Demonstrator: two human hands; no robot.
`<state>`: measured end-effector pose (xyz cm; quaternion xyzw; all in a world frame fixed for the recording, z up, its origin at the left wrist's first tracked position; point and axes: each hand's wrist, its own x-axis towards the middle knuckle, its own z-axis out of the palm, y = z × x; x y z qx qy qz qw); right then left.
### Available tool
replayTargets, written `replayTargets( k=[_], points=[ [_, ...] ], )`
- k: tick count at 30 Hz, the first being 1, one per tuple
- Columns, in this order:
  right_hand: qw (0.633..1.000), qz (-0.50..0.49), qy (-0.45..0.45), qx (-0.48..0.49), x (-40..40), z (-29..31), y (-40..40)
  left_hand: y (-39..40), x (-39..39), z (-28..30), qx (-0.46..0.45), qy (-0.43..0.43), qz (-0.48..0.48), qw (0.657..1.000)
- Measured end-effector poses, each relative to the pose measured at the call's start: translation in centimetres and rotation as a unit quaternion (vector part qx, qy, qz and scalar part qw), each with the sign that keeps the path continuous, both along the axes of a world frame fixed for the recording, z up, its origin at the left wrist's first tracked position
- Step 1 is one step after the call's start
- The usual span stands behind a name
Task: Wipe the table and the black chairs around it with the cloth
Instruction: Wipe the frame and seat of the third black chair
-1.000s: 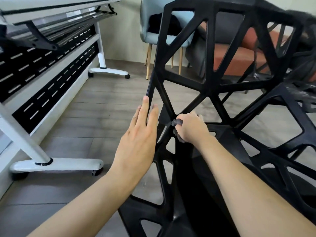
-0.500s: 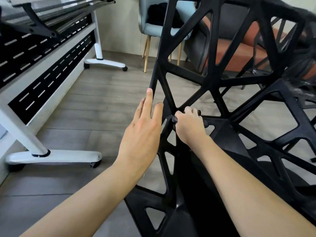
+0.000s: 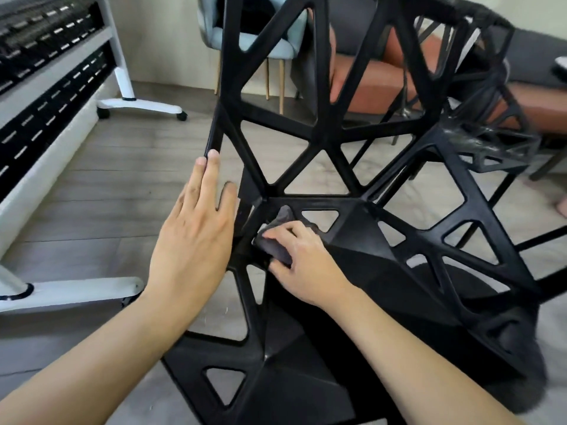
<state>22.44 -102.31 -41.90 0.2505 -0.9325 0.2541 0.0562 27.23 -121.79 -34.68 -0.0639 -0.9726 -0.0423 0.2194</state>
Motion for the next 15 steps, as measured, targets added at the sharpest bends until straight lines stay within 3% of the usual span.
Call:
replayTargets(
  k=[4, 11, 15],
  points=[
    [0.998, 0.03, 0.054, 0.025, 0.4, -0.7, 1.1, 0.3, 0.4, 0.3, 0.07, -0.027, 0.003, 0.997],
    [0.972, -0.172, 0.078, 0.142, -8.7, 0.0, -4.1, 0.4, 0.5, 0.4, 0.093, -0.037, -0.004, 0.995],
    [0.969, -0.205, 0.058, 0.126, -9.9, 1.3, -5.2, 0.2, 0.4, 0.6, 0.125, -0.015, -0.012, 0.992]
  ],
)
